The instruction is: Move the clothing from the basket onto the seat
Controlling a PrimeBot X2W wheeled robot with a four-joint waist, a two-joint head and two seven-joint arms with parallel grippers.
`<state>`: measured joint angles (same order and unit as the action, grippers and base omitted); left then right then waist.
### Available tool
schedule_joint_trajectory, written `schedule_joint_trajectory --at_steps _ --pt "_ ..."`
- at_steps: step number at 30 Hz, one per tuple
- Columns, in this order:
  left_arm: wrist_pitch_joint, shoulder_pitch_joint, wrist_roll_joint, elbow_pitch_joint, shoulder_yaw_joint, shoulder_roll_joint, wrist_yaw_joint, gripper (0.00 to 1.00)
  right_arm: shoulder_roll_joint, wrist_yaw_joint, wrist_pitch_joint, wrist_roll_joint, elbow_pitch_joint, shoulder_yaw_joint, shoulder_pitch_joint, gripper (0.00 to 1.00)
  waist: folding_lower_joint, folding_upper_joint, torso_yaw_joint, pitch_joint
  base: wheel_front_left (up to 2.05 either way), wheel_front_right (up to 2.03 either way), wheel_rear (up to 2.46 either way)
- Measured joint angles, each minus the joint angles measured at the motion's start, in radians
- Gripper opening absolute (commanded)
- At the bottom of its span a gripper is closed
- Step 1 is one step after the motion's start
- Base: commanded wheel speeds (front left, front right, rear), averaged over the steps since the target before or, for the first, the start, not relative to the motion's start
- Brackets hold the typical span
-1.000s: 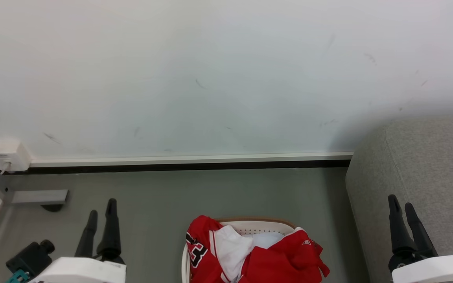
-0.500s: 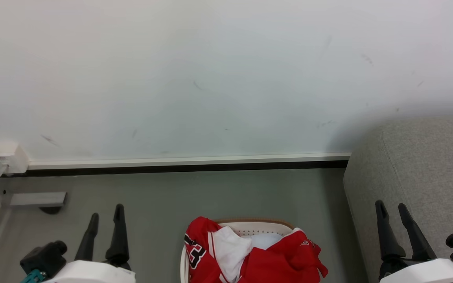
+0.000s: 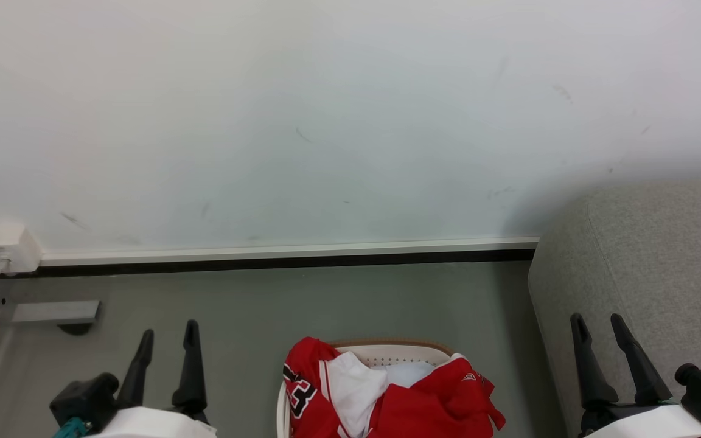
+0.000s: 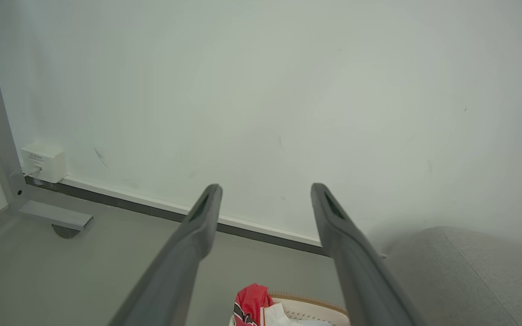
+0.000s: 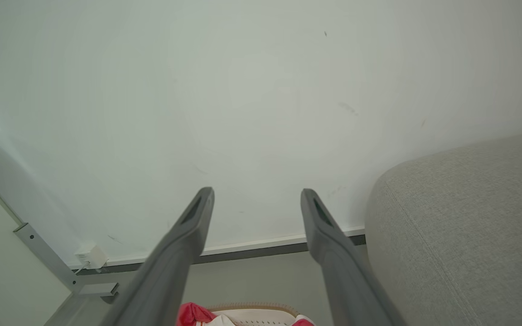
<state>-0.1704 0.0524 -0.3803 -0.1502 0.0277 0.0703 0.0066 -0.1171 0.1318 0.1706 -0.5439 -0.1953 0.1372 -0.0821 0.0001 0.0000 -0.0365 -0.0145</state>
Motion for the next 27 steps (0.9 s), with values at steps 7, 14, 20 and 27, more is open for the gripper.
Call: schedule_joint_trajectory --at_steps 7,14,20,27 --pt "-0.019 -0.002 0.062 0.0 0.007 0.004 0.012 1.0 0.0 0.0 0.016 0.059 -0.001 0.004 0.0 1.0 -0.0001 0.0 -0.006 0.001 0.0 0.0 0.0" --pt "-0.034 -0.003 0.121 0.002 0.012 0.005 0.016 1.0 0.002 0.0 0.033 0.111 0.0 0.012 -0.001 1.0 -0.0001 0.0 -0.01 0.0 0.0 0.0 0.0" --pt "-0.044 -0.003 0.173 0.018 0.015 0.007 0.022 1.0 0.002 0.0 0.046 0.15 0.007 0.016 -0.002 1.0 0.0 0.0 -0.013 0.0 0.0 0.0 0.0" --pt "-0.059 -0.003 0.225 0.02 0.017 0.008 0.025 1.0 0.007 0.0 0.059 0.197 0.016 0.016 -0.002 1.0 0.0 0.0 -0.017 -0.001 0.0 0.0 0.0"
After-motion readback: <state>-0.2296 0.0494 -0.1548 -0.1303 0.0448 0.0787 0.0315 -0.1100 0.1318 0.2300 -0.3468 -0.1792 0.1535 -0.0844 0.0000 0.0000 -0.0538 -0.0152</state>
